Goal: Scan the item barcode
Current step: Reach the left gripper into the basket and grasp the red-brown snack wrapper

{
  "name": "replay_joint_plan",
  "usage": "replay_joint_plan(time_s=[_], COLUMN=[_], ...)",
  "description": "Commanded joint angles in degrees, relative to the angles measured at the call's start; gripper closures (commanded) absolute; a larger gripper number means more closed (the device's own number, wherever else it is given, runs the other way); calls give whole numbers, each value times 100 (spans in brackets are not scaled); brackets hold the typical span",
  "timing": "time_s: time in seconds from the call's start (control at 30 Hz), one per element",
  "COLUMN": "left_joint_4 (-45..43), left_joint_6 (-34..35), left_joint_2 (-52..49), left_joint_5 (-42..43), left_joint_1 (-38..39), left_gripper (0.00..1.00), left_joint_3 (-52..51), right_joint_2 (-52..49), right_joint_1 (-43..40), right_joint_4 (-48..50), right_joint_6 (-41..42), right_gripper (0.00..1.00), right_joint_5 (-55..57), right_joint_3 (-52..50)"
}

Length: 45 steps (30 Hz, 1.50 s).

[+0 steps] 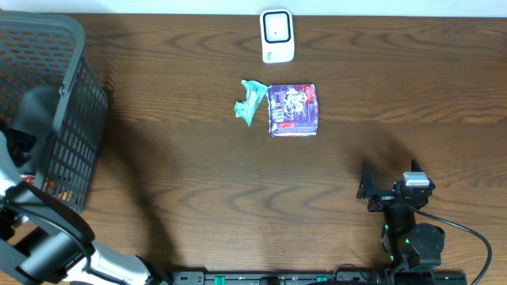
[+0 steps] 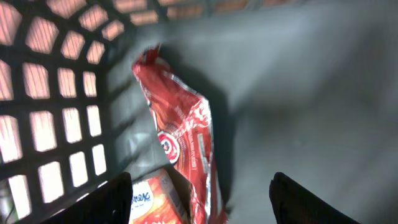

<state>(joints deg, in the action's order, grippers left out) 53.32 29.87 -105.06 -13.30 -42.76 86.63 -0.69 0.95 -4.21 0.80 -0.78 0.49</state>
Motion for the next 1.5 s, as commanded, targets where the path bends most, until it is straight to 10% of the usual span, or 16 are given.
replay_joint_plan(time_s=[0.0,0.77,0.97,1.2,1.47], left_joint_4=[-72,-262,-214,66,-162], left_joint_6=[260,192,28,-173,-173], left_joint_2=[-286,-1596,-1598,-1526,-424], left_joint_5=[-229,-282,-280,-81,2041], left_joint_1=[-20,-157,-157,-155,-155], left_gripper=[30,30,92,93,93], left_joint_3=[-107,-109,-109,48,280], right_joint_2=[37,37,37,37,37], right_joint_1=[-59,-59,-59,-59,-59], right_joint_4=[-11,-11,-11,-11,-11], right_joint_6=[42,42,42,42,42], right_gripper=[1,1,1,1,1], right_joint_5=[2,2,2,2,2], right_joint_3=[-17,-17,-17,-17,-17])
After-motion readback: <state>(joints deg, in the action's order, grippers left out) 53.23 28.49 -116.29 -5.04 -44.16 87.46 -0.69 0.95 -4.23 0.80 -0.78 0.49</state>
